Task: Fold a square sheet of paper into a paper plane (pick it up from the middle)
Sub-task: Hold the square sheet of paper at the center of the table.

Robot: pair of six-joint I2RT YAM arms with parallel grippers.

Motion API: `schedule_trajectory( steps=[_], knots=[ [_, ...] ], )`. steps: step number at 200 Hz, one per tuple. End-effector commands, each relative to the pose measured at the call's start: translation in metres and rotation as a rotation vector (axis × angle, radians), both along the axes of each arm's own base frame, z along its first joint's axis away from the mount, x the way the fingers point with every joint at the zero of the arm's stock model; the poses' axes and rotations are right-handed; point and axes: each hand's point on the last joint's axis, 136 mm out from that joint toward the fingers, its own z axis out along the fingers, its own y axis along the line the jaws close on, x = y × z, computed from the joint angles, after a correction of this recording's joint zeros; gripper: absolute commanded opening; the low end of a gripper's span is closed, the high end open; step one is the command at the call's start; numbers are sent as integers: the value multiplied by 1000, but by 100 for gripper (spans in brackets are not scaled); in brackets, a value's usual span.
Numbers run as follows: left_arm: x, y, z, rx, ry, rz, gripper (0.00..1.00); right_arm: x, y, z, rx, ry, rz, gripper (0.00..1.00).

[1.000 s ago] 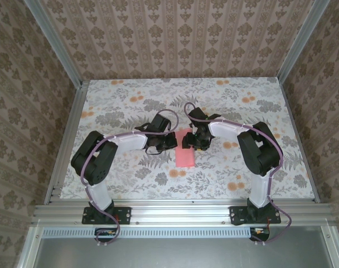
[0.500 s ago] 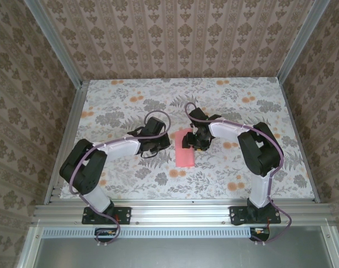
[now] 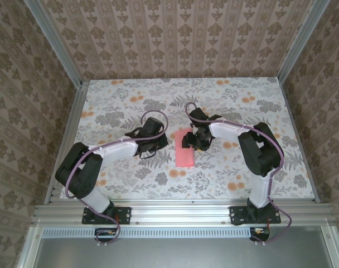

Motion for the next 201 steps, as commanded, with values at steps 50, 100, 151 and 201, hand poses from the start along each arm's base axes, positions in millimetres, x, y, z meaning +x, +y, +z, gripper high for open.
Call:
schedule_trajectory(
  steps=[50,100,151,201],
  knots=[
    [1,-2,10,1,-32,-21,6,-16,-30,-27,-147,51,-9,57],
    [1,-11,14,-11,-40,-72,7,-18,-30,-34,-154,72,-2,57],
    [0,-16,11,-17,-29,-81,7,-20,-25,-34,-150,73,38,59],
    [-1,-9,12,1,-35,-56,8,-13,-20,-17,-84,21,13,58]
  ],
)
